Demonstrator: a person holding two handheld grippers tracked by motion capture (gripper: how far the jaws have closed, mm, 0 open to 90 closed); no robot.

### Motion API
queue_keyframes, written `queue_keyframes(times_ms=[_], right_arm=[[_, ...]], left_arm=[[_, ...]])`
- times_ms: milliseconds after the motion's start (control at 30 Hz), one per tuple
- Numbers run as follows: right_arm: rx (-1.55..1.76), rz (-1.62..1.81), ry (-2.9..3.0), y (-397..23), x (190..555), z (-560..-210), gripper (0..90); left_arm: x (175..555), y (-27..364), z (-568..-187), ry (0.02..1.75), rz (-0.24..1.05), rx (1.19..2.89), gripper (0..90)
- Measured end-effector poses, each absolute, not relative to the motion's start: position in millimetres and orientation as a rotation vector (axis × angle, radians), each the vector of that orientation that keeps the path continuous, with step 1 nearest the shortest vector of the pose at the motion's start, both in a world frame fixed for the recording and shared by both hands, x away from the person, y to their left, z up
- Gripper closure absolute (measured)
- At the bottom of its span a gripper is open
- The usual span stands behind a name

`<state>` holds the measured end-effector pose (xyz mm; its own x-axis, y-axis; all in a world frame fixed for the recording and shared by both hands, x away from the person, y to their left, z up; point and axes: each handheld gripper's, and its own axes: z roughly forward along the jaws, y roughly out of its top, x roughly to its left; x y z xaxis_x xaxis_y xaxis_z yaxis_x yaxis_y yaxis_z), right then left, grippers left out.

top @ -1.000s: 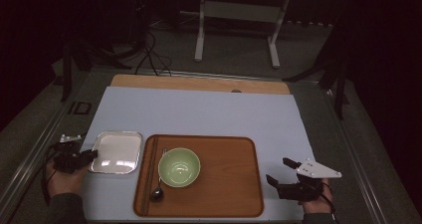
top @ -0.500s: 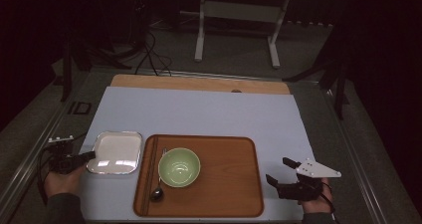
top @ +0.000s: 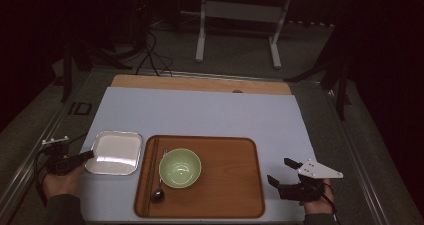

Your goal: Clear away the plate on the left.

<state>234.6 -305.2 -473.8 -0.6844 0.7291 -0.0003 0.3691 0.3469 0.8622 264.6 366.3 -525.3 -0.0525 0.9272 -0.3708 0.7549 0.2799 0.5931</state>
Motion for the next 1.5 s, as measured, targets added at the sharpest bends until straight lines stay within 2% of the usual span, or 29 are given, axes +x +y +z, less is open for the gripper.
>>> queue_keyframes(times_ms=[667, 1500], right_arm=[[0.960, 1.280, 2.231, -304.5, 235.8, -473.9, 14.5], [0.962, 1.285, 2.227, -305.5, 236.2, -473.7, 14.5]], left_arm=[[257.8, 365.5, -514.6, 1.797, 0.284, 1.409, 89.5], [254.0, 339.6, -484.8, 1.630, 0.304, 1.444, 89.5]])
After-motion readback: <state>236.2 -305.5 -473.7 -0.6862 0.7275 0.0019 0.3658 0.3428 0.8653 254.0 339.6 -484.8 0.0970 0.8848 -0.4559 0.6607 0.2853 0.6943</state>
